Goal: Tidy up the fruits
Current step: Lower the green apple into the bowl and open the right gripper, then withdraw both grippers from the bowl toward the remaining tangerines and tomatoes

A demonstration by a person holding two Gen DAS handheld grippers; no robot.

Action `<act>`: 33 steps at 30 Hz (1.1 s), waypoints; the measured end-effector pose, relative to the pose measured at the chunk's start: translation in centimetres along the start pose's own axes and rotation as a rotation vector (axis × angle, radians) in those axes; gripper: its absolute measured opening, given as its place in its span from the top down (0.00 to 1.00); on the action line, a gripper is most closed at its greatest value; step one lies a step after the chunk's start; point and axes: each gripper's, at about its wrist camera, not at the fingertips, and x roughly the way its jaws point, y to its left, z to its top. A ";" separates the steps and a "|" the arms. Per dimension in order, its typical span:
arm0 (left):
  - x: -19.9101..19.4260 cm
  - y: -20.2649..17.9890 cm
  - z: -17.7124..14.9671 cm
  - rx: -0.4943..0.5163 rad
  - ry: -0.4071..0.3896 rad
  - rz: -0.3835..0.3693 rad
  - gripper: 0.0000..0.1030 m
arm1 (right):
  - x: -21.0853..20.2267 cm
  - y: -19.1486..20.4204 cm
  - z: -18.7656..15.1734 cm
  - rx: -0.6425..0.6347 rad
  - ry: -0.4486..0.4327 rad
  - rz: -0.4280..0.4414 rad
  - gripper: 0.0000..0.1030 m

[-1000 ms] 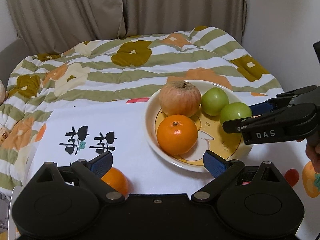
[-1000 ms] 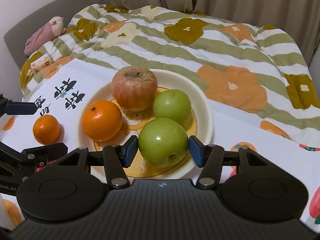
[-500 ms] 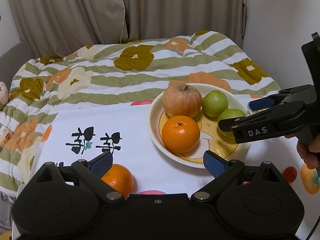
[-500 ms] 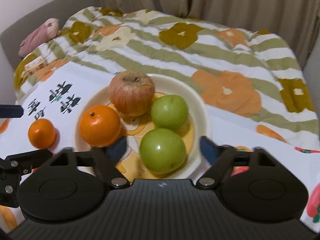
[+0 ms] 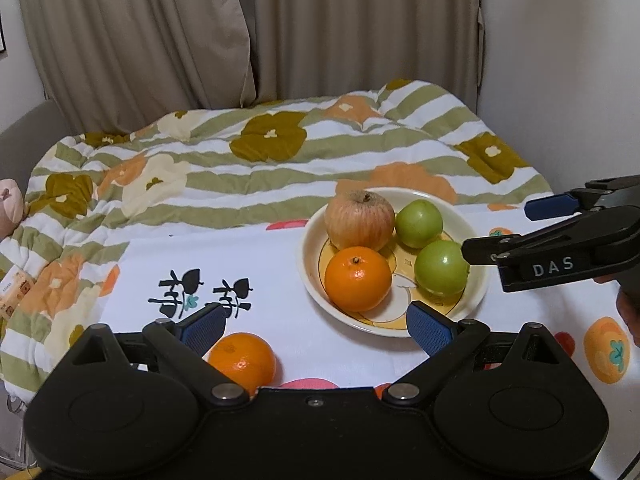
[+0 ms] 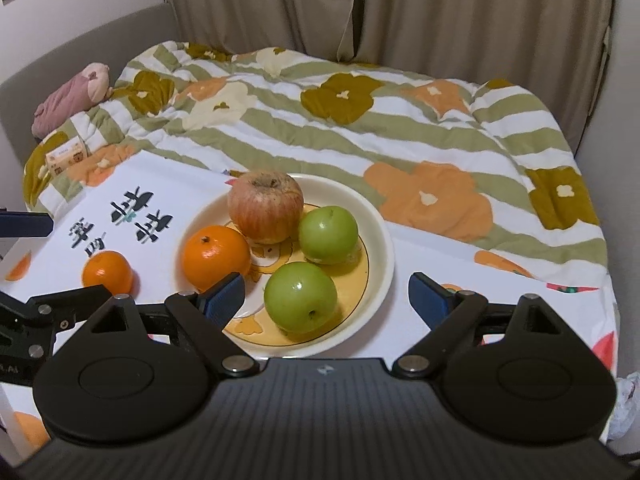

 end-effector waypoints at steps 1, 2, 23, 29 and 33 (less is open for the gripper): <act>-0.5 0.2 -0.1 -0.004 -0.010 -0.001 0.04 | -0.5 0.2 0.0 0.002 -0.006 -0.003 0.00; -0.8 0.4 -0.1 -0.007 -0.017 -0.002 0.04 | -1.1 0.3 -0.1 0.006 -0.012 -0.007 0.00; -9.1 7.7 -1.9 0.036 -0.178 -0.062 0.03 | -11.3 9.0 -1.4 0.242 -0.061 -0.106 0.00; -7.5 9.7 -2.7 0.128 -0.168 -0.090 0.03 | -10.5 11.6 -2.6 0.308 -0.046 -0.156 0.00; -5.4 10.9 -3.2 0.203 -0.152 -0.132 0.03 | -9.1 13.0 -3.8 0.372 -0.030 -0.191 0.00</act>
